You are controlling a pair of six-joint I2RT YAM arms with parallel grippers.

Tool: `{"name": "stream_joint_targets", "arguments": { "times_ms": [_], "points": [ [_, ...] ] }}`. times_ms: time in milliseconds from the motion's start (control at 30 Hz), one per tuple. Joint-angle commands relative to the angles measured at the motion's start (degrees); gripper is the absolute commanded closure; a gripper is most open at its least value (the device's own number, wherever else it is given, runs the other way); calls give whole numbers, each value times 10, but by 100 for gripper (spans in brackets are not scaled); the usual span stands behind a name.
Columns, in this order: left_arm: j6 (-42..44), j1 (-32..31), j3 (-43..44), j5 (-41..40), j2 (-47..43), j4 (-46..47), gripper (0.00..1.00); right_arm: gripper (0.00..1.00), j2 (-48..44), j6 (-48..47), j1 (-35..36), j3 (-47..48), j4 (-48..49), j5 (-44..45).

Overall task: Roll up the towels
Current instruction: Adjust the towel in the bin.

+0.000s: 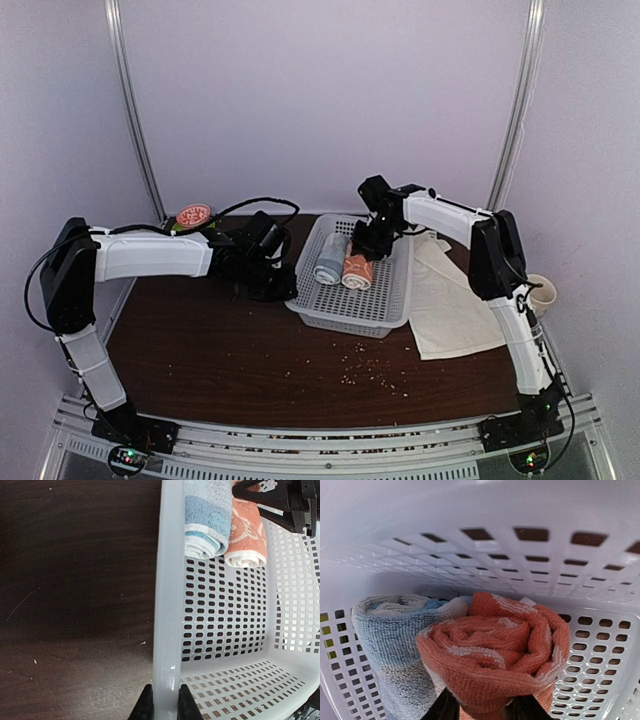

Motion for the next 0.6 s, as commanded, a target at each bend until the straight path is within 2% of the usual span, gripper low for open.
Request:
{"name": "stream_joint_targets", "arguments": {
  "times_ms": [0, 267, 567],
  "points": [
    [12, -17, 2, 34, 20, -12, 100, 63, 16, 50, 19, 20, 49, -38],
    [11, -18, 0, 32, 21, -12, 100, 62, 24, 48, 21, 30, 38, -39],
    [0, -18, -12, 17, 17, -12, 100, 48, -16, 18, 13, -23, 25, 9]
  ]
}}
